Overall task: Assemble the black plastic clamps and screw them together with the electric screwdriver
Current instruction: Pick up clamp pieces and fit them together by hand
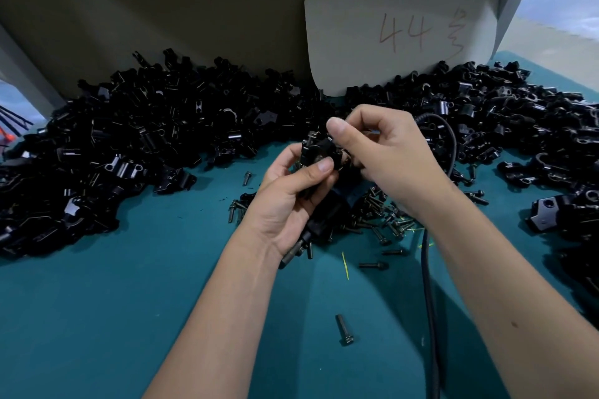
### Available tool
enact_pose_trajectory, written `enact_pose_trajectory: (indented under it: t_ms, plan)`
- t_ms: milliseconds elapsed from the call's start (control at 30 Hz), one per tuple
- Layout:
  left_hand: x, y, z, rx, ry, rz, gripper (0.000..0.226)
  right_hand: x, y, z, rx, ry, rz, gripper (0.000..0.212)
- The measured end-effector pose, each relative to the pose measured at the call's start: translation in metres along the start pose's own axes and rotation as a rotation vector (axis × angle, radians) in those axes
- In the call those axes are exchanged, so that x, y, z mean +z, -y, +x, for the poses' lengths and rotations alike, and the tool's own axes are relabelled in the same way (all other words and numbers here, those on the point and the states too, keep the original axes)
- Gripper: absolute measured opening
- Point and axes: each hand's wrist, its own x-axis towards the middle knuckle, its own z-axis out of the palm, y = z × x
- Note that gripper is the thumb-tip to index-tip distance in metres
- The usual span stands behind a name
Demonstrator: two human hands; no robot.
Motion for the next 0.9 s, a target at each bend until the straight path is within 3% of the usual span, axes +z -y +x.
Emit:
enact_pose_trajectory:
  t_ms: [100, 233, 467, 633, 767, 900]
  plan:
    - [-0.003, -0.001, 0.000, 0.004, -0.002, 0.018, 0.033, -0.005, 0.003, 0.001, -0.154, 0.108, -0.342, 0.019]
    - [-0.009, -0.003, 0.000, -0.001, -0.005, 0.086, 0.035, 0.000, 0.002, 0.000, -0.166, 0.202, -0.595, 0.031]
    - [-0.011, -0.007, 0.001, -0.011, 0.008, 0.158, 0.032, 0.001, 0.003, -0.002, -0.167, 0.214, -0.632, 0.033]
    - [-0.009, -0.003, 0.000, -0.010, 0.016, 0.166, 0.035, 0.004, 0.005, -0.004, -0.117, 0.095, -0.628, 0.060]
    - [-0.008, -0.004, 0.001, -0.004, 0.010, 0.141, 0.032, 0.000, 0.004, -0.004, -0.122, 0.186, -0.588, 0.044]
    - [-0.009, -0.006, -0.001, -0.005, 0.030, 0.176, 0.032, 0.002, 0.003, -0.005, -0.075, 0.078, -0.598, 0.063]
